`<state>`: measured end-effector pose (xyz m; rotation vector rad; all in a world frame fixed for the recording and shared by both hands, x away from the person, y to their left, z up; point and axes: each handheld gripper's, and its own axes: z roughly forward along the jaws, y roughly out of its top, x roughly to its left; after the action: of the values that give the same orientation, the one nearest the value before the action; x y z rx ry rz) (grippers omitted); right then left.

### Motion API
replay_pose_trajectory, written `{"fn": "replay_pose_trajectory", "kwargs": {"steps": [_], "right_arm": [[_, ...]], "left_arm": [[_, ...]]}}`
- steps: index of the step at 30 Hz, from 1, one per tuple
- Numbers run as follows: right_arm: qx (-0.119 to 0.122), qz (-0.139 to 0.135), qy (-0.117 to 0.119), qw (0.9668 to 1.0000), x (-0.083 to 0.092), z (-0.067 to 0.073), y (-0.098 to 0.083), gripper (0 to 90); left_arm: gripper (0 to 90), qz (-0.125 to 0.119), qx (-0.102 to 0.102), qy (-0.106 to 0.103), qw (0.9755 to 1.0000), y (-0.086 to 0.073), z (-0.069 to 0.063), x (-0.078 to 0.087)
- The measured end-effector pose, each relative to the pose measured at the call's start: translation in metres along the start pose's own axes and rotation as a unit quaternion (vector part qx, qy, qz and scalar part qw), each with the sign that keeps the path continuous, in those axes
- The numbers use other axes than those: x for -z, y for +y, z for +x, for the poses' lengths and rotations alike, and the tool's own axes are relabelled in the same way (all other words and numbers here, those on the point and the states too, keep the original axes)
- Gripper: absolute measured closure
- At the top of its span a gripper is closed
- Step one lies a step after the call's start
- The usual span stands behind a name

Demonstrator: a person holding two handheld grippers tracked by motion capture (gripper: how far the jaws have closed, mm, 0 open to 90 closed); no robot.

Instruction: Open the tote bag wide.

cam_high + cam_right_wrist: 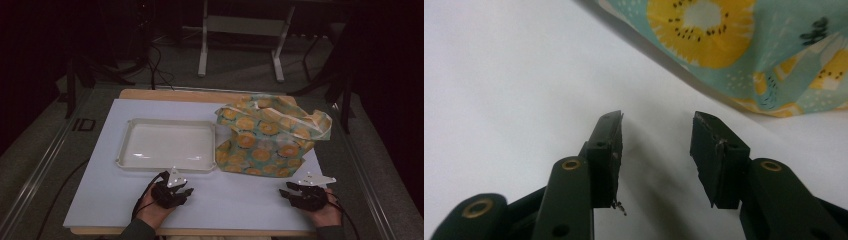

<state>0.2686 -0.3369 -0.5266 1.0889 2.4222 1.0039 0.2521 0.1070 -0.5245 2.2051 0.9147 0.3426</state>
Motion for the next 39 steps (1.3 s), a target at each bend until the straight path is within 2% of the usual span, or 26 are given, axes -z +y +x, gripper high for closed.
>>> {"fn": "replay_pose_trajectory", "kwargs": {"steps": [4,9,14,18,22,26,30,39], "right_arm": [[-0.004,-0.007,-0.001,1.0000,0.005,0.002,0.004,56.9],[-0.005,-0.010,-0.006,0.9999,0.009,0.001,0.007,57.0],[-0.013,-0.021,-0.014,0.9996,0.016,-0.001,0.008,56.2],[-0.017,-0.023,-0.016,0.9995,0.021,-0.004,0.009,53.0],[-0.017,-0.025,-0.016,0.9994,0.025,-0.007,0.010,52.6],[-0.019,-0.027,-0.022,0.9992,0.028,-0.010,0.014,52.3],[-0.030,-0.037,-0.022,0.9986,0.033,-0.017,0.019,52.3],[-0.018,-0.047,-0.038,0.9980,0.042,-0.023,0.040,49.6]], "left_arm": [[65.0,-0.013,-0.004,-0.012,0.9998,0.004,-0.004,0.003],[65.5,-0.030,-0.024,-0.025,0.9990,0.014,-0.010,0.007],[66.5,-0.032,-0.038,-0.039,0.9980,0.026,-0.015,0.005],[65.5,-0.033,-0.049,-0.038,0.9975,0.036,-0.014,0.003],[65.3,-0.037,-0.045,-0.041,0.9974,0.043,-0.007,0.005],[65.2,-0.054,-0.026,-0.038,0.9975,0.051,0.004,0.007],[64.6,-0.061,-0.022,-0.040,0.9971,0.057,0.009,0.005],[60.9,-0.066,-0.043,-0.042,0.9960,0.076,0.006,-0.004]]}}
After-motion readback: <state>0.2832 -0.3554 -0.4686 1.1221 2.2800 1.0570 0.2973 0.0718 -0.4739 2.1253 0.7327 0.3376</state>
